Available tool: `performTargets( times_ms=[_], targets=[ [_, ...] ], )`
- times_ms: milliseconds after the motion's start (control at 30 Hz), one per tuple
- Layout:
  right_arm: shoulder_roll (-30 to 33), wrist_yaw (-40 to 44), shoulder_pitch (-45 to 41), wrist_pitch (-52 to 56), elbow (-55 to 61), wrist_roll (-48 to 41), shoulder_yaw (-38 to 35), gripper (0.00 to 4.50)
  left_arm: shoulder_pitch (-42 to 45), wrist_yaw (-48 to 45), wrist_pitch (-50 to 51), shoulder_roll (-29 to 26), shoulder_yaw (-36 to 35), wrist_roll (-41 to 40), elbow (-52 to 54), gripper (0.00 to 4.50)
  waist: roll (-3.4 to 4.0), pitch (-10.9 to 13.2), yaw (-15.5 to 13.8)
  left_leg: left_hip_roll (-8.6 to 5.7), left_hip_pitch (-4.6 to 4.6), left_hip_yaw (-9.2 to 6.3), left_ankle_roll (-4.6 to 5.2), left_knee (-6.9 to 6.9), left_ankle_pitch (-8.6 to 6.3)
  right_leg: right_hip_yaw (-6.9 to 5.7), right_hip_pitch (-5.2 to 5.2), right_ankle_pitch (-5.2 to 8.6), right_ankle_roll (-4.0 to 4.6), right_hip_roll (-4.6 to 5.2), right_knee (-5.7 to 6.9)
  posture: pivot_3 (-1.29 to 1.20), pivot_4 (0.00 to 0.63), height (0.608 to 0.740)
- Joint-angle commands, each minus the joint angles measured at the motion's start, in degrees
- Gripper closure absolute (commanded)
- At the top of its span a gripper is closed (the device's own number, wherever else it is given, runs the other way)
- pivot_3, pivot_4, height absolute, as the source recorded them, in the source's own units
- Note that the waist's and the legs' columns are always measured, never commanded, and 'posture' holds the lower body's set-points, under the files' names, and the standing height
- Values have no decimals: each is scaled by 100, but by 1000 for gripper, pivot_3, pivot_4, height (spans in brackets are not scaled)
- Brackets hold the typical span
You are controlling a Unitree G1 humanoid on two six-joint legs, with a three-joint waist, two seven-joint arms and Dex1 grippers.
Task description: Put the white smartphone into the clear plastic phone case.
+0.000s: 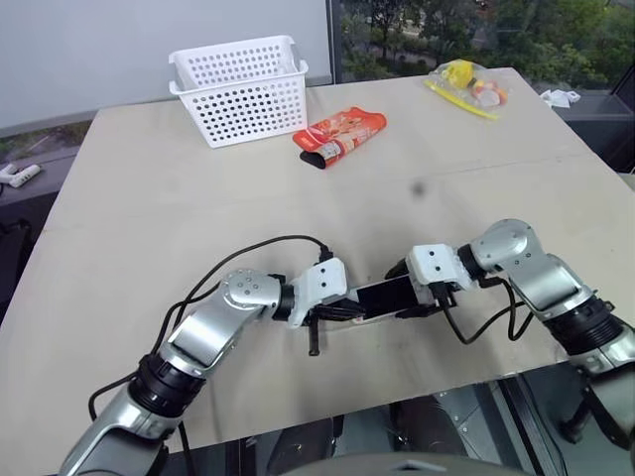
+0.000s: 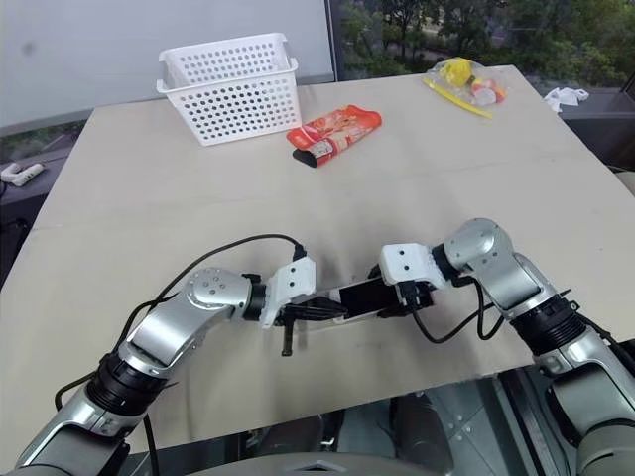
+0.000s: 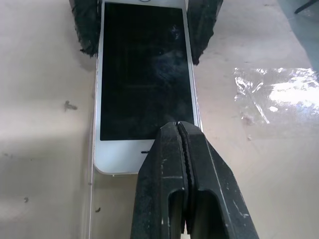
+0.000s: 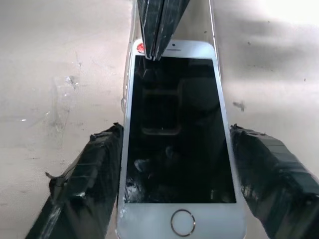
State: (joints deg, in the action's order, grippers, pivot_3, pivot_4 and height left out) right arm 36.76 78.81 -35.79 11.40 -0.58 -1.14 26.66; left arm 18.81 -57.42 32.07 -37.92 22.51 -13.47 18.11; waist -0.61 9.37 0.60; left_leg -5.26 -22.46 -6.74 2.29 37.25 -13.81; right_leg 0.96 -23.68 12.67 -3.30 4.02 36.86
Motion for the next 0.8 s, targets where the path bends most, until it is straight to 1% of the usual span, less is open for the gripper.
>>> performTargets(
  times_ms=[33,167,300,467,500,533,567,600,633,700,733,767,800],
  targets=[
    [46,35,-132,226,120,-39,-99,20,-190,101,225,-83,209,252,-152,4500,1,0,-7,0,0,0,0,0,0,1,-1,0,0,0,0,0,150,740],
    [209,-43,-160,558,315,-155,-393,20,-241,120,239,-68,225,258,-129,4500,1,0,-37,-1,-2,1,-7,3,4,1,0,0,0,1,0,0,150,740],
    [882,214,-76,1028,654,-368,-723,20,-252,131,243,-69,215,249,-122,4500,2,0,-90,-1,-4,0,0,3,0,0,-1,0,0,3,0,0,150,740],
    [1414,288,232,1175,740,-341,-726,20,-251,151,281,-64,134,170,-11,4500,3,-2,-131,1,-3,0,3,2,-2,-1,0,1,0,3,-1,0,150,740],
    [1497,276,300,1123,714,-264,-679,534,-255,153,324,-56,101,117,64,4500,3,-2,-134,1,-4,0,3,2,-2,-2,0,1,0,3,-1,0,150,740],
    [1538,234,337,1060,654,-170,-621,862,-265,158,396,-42,51,38,164,4500,3,-2,-137,1,-4,1,3,2,-2,-1,-1,1,0,4,-1,0,150,740],
    [1538,175,348,1018,600,-94,-582,1294,-273,163,460,-31,9,-23,244,4500,3,-2,-136,0,-6,1,3,2,-2,-1,-1,1,0,5,-2,0,150,740],
    [1465,104,317,996,541,-40,-543,1895,-271,165,509,-47,-35,-60,338,4500,3,-2,-133,0,-7,3,3,3,-2,1,-1,1,0,5,-2,0,150,740],
    [1384,46,280,981,488,10,-497,2246,-249,181,571,-52,-102,-104,439,4500,3,-1,-123,0,-7,4,3,4,-2,1,-2,1,0,4,-2,0,150,740],
    [1254,-11,220,930,400,78,-433,3317,-162,229,703,-24,-255,-210,584,4500,4,-1,-120,1,-7,5,3,4,-2,2,-2,1,0,3,-2,0,150,740],
    [1207,-11,201,885,355,109,-410,3574,-88,268,777,20,-375,-302,645,4500,3,0,-122,1,-8,4,2,4,-1,1,-3,1,0,3,-2,0,150,740],
    [1159,-11,176,842,305,144,-391,4082,8,313,876,66,-528,-423,705,4500,4,3,-124,2,-8,2,2,4,-1,-1,-3,1,0,1,-2,0,150,740],
    [1121,-14,152,806,262,175,-377,4468,93,355,970,99,-661,-534,754,4500,3,4,-127,2,-10,1,2,4,-1,-1,-4,1,0,1,-2,0,150,740]
  ],
)
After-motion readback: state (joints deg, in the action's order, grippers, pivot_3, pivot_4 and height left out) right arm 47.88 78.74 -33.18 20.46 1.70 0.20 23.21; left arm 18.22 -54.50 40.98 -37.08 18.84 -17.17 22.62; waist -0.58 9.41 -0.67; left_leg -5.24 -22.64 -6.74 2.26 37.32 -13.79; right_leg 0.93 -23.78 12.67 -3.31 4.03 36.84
